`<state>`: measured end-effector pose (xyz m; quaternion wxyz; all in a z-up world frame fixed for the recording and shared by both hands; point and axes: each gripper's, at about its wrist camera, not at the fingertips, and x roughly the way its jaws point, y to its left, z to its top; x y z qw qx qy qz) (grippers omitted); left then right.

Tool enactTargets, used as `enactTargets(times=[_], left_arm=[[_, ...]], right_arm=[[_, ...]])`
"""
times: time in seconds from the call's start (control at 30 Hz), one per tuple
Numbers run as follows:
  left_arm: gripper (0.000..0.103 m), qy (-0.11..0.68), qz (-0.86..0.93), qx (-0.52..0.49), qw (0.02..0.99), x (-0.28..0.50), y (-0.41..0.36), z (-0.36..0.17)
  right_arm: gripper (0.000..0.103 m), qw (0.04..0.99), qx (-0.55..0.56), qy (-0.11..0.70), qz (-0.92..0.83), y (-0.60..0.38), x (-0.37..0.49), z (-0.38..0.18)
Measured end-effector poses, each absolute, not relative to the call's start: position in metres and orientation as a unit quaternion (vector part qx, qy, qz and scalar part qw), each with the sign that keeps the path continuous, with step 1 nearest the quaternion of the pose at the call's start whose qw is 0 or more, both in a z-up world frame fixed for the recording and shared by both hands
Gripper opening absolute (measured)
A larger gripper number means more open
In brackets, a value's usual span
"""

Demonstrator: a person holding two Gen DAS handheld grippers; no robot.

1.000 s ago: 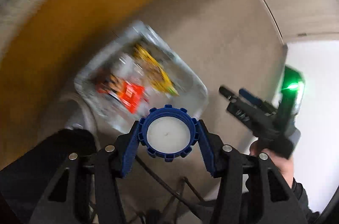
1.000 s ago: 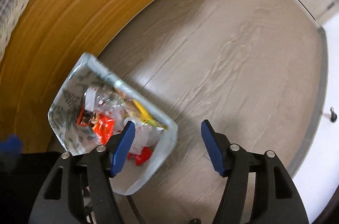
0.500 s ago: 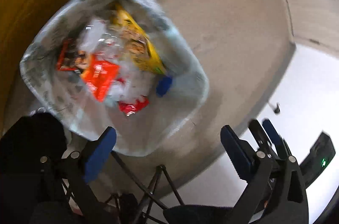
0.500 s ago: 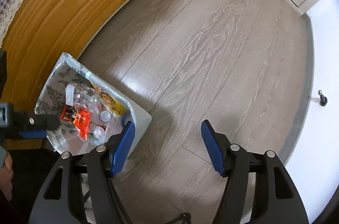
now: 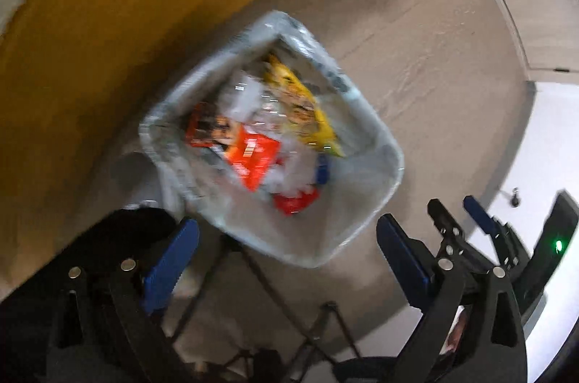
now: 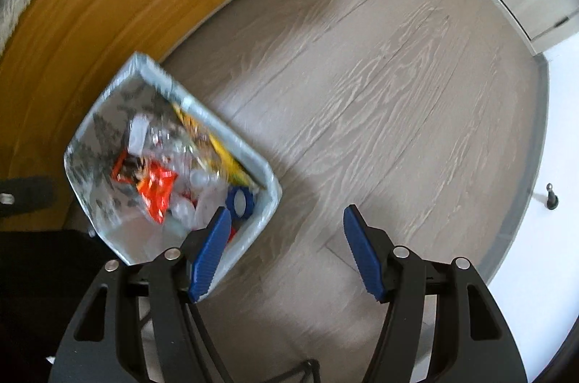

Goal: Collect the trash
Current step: 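Move both tools back over the trash on the bed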

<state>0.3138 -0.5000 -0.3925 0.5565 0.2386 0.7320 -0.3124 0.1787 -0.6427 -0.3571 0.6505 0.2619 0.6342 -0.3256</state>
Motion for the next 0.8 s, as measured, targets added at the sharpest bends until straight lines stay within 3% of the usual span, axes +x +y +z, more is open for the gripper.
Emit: enactTargets(times=[0.2,0.4,0.6,0.8], left_arm=[[0.095,0.726,-0.283,0.223,0.585,0.333,-0.468,-0.372],[0.095,0.682,-0.347,0.142,0.628,0.347,-0.436,-0.300],[0.095,0.603,-0.366,0.094,0.703,0.400,-0.373,-0.215],[0.095,0.535,-0.309,0.058,0.785,0.482,-0.288,-0.161]], right_arm=[[0.063,0.656,0.223,0.647,-0.320,-0.625,0.202,-0.346],[0.063,0.681,0.179,0.624,-0.339,-0.620,0.230,-0.312],[0.063,0.747,0.109,0.575,-0.316,-0.609,0.307,-0.244],[0.075,0.833,0.055,0.506,-0.216,-0.589,0.414,-0.162]])
